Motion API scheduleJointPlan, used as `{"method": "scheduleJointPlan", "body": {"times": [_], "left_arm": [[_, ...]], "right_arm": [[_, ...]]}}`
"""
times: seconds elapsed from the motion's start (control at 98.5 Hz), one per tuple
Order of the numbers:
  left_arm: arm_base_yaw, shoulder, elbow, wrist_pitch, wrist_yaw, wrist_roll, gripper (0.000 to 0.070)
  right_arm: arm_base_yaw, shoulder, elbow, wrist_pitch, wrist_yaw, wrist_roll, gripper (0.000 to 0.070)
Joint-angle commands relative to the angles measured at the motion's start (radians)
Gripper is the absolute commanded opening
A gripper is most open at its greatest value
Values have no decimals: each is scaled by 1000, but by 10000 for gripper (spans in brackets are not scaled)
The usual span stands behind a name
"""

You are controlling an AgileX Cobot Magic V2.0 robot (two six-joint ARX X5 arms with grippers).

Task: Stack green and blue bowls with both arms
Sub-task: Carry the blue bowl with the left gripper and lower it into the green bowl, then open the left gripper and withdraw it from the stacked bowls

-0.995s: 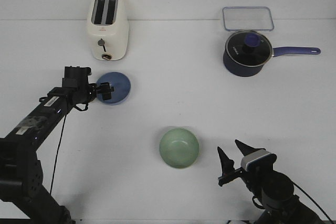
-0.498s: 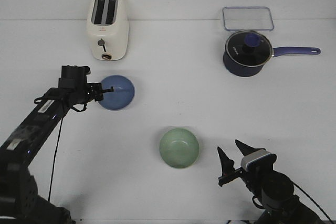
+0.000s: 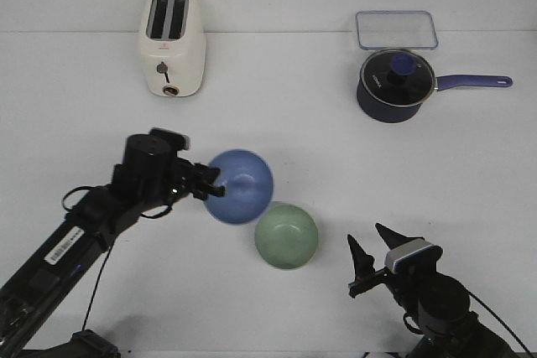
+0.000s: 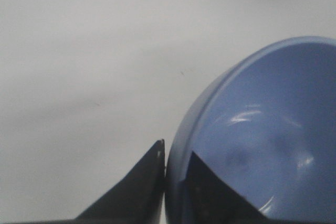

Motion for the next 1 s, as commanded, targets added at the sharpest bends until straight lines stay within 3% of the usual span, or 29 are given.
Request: {"method": "scheduleJointPlan", "body": {"times": [0.0,0.193,0.437,0.487,0.589,0.63,0.823,0.985], "left_arm": [[-67,34,-7,17,-24,-48,9],[-209,136,-32,84,-90,-56,9],[-268,256,-32,136,-108,-66,21],[-271,263,-32,139,-108,-66,91],[-272,266,-32,140,-111,-66,429],[-272,264,-32,140,-117,-66,502],[-247,167,-32,121,-145,-51,504],[-240,-66,-38,52,-349,13,502]], "right_arm": [[8,1,4,12,4,-12,407],[8,1,4,12,5,-12,407],[8,1,4,12,5,-12,407],[8,1,4,12,5,-12,407],[8,1,4,12,4,-12,408],[8,1,4,12,4,-11,408],[8,1,4,12,4,-10,409],[8,1,4,12,4,-11,409]]}}
